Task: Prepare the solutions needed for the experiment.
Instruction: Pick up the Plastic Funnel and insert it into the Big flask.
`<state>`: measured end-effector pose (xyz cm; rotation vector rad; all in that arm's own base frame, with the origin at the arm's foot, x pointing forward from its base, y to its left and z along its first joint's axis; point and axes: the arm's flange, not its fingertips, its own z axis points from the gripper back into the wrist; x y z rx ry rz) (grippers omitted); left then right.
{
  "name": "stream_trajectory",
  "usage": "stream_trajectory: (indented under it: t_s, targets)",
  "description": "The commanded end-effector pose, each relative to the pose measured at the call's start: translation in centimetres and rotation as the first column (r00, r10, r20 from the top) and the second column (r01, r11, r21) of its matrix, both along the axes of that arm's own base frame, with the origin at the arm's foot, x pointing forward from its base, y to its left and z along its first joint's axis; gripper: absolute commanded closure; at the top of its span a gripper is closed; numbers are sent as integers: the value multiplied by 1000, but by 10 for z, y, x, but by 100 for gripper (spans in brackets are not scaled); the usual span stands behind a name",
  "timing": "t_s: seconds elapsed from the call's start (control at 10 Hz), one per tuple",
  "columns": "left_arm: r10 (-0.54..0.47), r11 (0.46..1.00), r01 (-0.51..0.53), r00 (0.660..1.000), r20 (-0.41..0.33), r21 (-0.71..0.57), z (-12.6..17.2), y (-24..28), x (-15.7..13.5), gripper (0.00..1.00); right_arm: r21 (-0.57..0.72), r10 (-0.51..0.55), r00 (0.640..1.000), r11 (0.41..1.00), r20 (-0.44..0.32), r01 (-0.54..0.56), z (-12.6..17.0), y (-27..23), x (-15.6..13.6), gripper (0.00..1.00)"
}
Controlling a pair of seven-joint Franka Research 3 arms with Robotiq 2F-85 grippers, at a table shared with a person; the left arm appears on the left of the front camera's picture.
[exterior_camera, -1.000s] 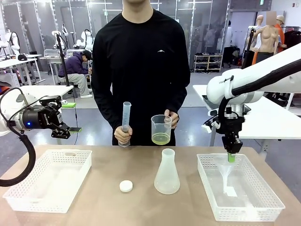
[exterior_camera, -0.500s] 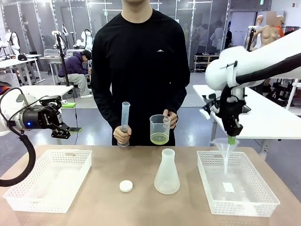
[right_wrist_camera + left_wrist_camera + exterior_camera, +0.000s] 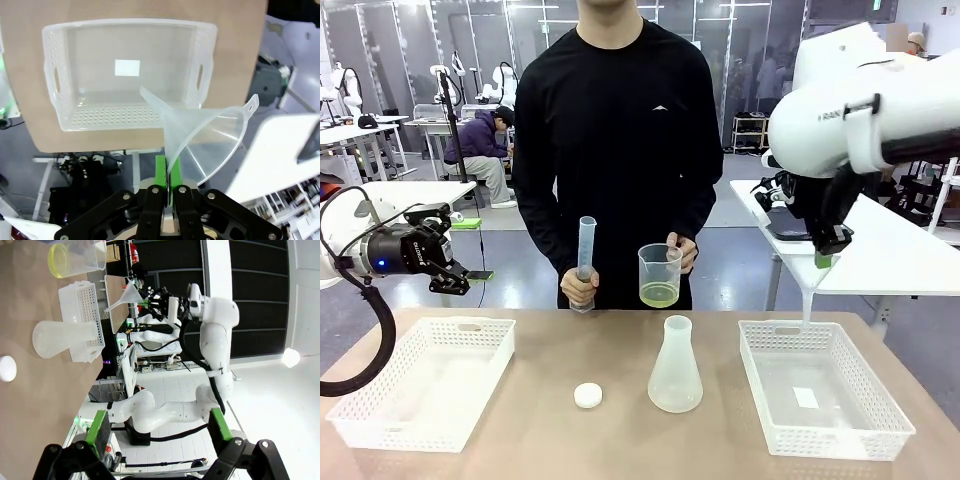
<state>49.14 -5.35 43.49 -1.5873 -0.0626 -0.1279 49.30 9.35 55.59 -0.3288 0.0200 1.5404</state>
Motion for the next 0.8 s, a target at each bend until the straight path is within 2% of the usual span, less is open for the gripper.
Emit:
stream_trajectory:
  t_s: [0.0, 0.2, 0.3, 0.4, 0.7]
  targets:
    - [1, 1000, -1, 1000, 2, -1, 1, 0, 0, 0, -39, -38, 989, 998, 142, 44, 0, 4, -45, 100]
    - [1, 1000, -1, 1000, 2, -1, 1, 0, 0, 0, -24, -45, 981, 998, 188, 51, -2, 6, -65, 100]
    - [1, 1000, -1, 1000, 2, -1, 1, 0, 0, 0, 19, -81, 983, 997, 166, 79, -9, 3, -62, 100]
    - [1, 1000, -1, 1000, 2, -1, 1, 0, 0, 0, -20, -19, 989, 1000, 145, 23, 15, 7, -58, 100]
    - [1, 1000, -1, 1000, 2, -1, 1, 0, 0, 0, -20, -19, 989, 1000, 145, 23, 15, 7, -58, 100]
